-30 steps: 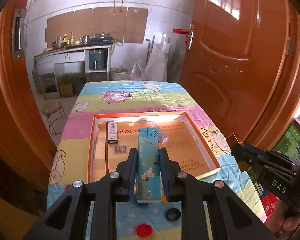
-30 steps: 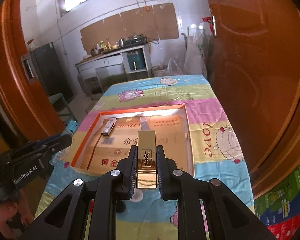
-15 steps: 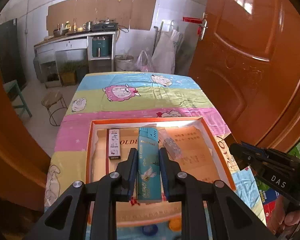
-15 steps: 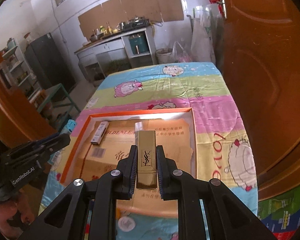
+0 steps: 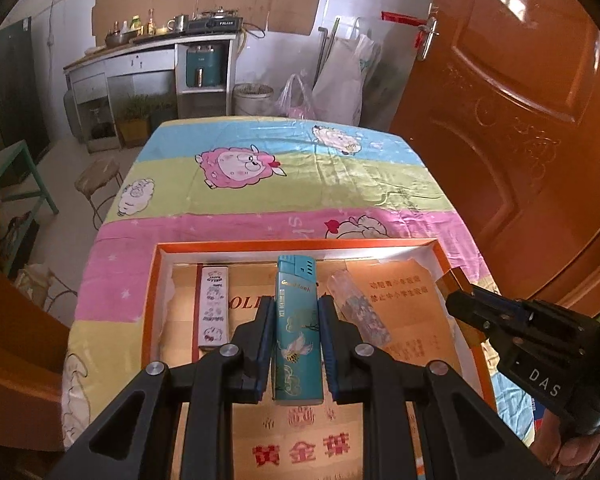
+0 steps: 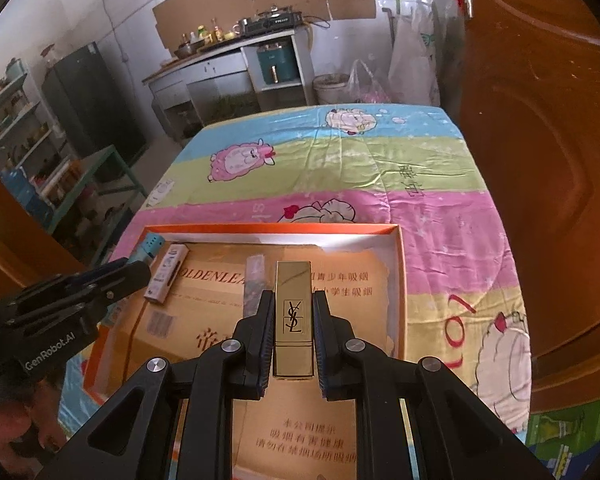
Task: Organize rigid objects
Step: 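Carry the gold lipstick with the right tool while the left tool carries the teal tube into the tray, then open the right tool releasing the lipstick while the left tool releases the teal tube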
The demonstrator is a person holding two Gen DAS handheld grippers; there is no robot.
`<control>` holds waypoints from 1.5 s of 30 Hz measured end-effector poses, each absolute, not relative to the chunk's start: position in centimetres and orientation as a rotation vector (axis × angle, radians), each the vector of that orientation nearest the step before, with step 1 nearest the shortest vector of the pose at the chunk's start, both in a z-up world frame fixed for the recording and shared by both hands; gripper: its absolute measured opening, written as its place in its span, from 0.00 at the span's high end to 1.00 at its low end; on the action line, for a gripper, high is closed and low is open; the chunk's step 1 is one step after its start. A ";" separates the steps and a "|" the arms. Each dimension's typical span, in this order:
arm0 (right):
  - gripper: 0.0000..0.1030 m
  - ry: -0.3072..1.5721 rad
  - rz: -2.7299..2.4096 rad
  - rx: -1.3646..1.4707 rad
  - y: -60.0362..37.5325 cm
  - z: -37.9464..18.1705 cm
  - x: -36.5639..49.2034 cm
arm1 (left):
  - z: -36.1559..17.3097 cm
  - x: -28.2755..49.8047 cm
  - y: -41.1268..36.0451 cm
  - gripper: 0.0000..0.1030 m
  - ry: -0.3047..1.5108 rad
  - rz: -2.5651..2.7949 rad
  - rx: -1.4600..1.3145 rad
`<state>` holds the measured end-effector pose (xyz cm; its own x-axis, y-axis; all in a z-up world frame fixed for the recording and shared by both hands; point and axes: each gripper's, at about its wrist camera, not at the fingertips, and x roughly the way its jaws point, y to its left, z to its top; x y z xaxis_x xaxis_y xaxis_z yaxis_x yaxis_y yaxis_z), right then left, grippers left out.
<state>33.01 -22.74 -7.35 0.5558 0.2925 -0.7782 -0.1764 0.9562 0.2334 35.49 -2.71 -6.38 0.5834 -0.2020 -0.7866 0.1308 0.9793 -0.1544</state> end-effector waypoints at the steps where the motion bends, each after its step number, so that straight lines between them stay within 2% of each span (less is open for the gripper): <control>1: 0.82 0.947 0.280 0.132 -22.7 -7.6 33.4 | -6.7 35.8 -2.7 0.78 0.935 -0.192 -0.085; 22: 0.82 1.013 0.284 0.114 -22.1 -11.3 38.9 | -10.2 40.6 -3.3 0.78 0.999 -0.166 -0.083; 45: 0.82 1.047 0.281 0.093 -21.6 -13.0 39.9 | -12.3 41.8 -4.2 0.78 1.039 -0.179 -0.054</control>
<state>39.90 -21.61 -12.99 0.4677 0.2732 -0.8406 -0.1850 0.9602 0.2092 41.76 -4.19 -12.28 0.4937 -0.1732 -0.8522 0.1222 0.9841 -0.1292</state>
